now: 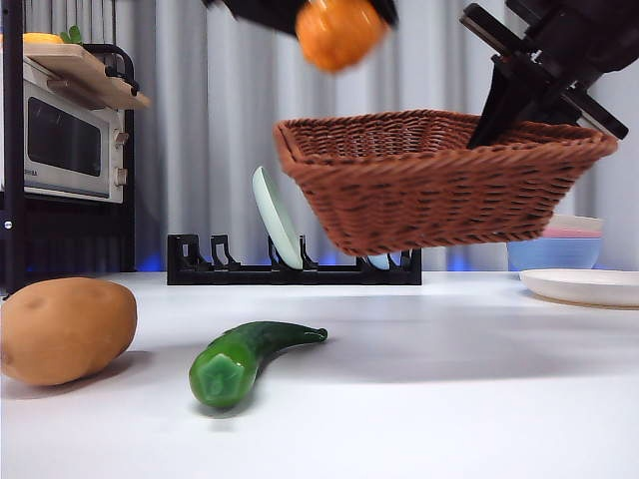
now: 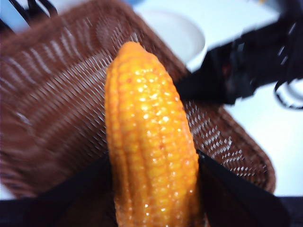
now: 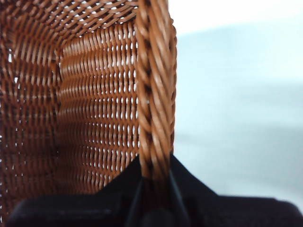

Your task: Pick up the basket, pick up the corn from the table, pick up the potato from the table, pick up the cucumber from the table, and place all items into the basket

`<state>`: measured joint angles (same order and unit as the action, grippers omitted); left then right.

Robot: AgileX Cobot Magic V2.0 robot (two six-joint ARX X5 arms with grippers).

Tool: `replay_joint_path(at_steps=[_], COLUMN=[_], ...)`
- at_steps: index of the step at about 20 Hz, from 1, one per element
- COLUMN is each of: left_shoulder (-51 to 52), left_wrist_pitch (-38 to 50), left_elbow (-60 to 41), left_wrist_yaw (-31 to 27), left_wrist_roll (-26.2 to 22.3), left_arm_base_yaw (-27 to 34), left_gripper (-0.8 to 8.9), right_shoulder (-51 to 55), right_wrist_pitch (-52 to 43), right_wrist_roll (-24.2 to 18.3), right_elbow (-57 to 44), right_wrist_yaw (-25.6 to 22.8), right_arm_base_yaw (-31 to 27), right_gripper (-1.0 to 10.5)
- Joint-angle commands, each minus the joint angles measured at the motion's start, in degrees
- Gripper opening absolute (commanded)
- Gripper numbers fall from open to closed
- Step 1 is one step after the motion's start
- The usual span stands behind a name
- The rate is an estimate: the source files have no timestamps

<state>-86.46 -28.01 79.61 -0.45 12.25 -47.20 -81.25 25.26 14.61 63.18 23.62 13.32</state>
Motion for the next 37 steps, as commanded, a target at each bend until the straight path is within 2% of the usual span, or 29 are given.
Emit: replay_joint_path(at_steps=[1,4,5,7,8,16,22,25,27,30,32,34,37], left_shoulder=[-3.76,-7.52,-8.04,-8.5,-8.5,-6.49,10.93,18.8,22.01,22.4,21.73,21.73,21.7], left_wrist_pitch=[0.11,0.09,0.11,0.02,-0.09,-4.61,-7.91,-16.5,-25.83,-41.53,-47.17,-45.59,-37.09], left_elbow=[-0.42,-0.42,-0.42,-0.42,-0.42,-0.39,-0.39,-0.39,-0.39,-0.61,-2.32,-6.23,-15.08], left_wrist_yaw=[-0.63,-0.68,-0.66,-0.66,-0.59,-1.03,-0.85,-1.44,-4.37,-6.01,-10.4,-13.51,-15.39], left_wrist_roll=[-0.28,-0.31,-0.31,-0.31,-0.31,-1.16,-1.14,-1.11,-0.17,2.99,4.26,5.6,5.53], left_arm_base_yaw=[-1.18,-2.36,-2.56,-2.73,-2.73,-2.67,-3.45,-3.45,-3.45,-3.45,-3.45,-3.45,-1.66], left_gripper=[-0.04,0.23,1.19,4.74,5.22,5.22,5.21,5.21,5.21,5.21,5.21,5.21,5.14], right_shoulder=[0.15,0.15,0.15,0.15,0.15,0.15,0.15,0.15,0.15,0.15,0.17,0.17,0.17], right_wrist_pitch=[-0.79,-0.76,-0.76,-0.76,-0.76,-0.76,-0.81,-0.81,-0.79,-0.79,-0.79,-0.76,-0.76], right_wrist_roll=[1.46,1.46,1.46,1.46,1.46,1.46,1.4,1.4,1.4,1.4,1.4,1.38,0.92], right_elbow=[0.0,0.0,0.0,0.0,0.0,0.0,0.0,0.0,0.0,0.0,0.0,0.0,0.0], right_wrist_yaw=[0.5,0.5,0.5,0.5,0.5,0.5,0.46,0.46,0.46,0.48,0.48,0.48,0.46], right_arm_base_yaw=[0.15,0.22,0.22,0.22,0.22,0.22,0.2,0.2,0.2,0.2,0.2,0.2,0.15], right_gripper=[-0.2,-0.2,-0.2,-0.2,-0.2,-0.2,-0.2,-0.2,-0.2,-0.2,-0.2,-0.2,-0.2])
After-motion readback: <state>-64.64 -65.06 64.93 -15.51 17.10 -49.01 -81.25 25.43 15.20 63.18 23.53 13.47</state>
